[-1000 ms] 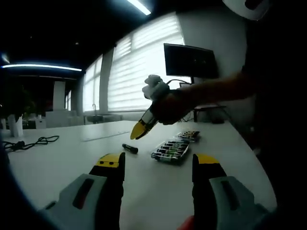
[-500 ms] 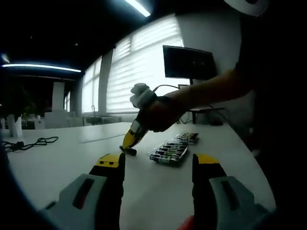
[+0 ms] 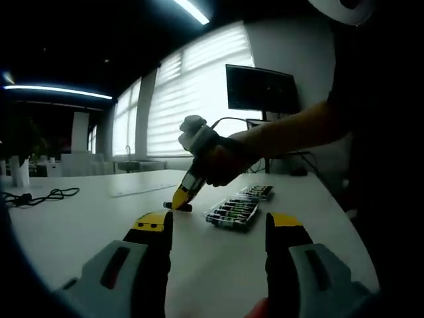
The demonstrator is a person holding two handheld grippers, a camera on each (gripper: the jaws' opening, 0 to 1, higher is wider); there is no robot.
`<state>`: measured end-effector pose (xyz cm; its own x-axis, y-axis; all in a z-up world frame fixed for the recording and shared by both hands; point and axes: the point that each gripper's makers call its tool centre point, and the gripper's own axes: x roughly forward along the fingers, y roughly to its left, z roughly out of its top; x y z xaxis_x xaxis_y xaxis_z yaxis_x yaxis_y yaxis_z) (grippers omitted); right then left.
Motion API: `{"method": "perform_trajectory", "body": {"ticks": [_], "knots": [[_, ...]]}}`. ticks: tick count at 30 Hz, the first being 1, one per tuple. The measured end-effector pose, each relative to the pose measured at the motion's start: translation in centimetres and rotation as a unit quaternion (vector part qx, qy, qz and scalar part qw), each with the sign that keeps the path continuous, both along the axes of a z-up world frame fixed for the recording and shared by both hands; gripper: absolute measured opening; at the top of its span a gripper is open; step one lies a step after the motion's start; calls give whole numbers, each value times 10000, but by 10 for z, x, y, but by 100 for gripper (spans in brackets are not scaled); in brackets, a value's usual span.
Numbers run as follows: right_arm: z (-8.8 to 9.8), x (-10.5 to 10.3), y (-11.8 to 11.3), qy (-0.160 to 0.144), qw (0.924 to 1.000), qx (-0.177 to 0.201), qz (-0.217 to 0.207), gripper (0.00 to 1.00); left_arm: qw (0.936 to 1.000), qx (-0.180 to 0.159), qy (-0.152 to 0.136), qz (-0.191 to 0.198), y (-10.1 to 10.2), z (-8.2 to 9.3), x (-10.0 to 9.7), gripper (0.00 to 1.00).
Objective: Grip medicine bottles put into box
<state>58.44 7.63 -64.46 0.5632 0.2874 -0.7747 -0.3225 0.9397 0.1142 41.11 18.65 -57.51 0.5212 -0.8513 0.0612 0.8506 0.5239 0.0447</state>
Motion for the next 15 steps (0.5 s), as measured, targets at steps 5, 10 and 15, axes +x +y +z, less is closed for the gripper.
{"method": "perform_trajectory", "body": {"ticks": [5, 10, 15], "knots": [[19, -7, -7, -286, 9991, 305, -108, 7, 10000, 22, 18, 21, 0, -1, 1, 49], [36, -19, -22, -738, 9967, 307, -170, 7, 10000, 9, 65, 35, 0, -2, 2, 49], [50, -30, -42, -1100, 9913, 529, -499, 7, 9999, 76, 77, 46, -1, -4, 3, 49]]}}
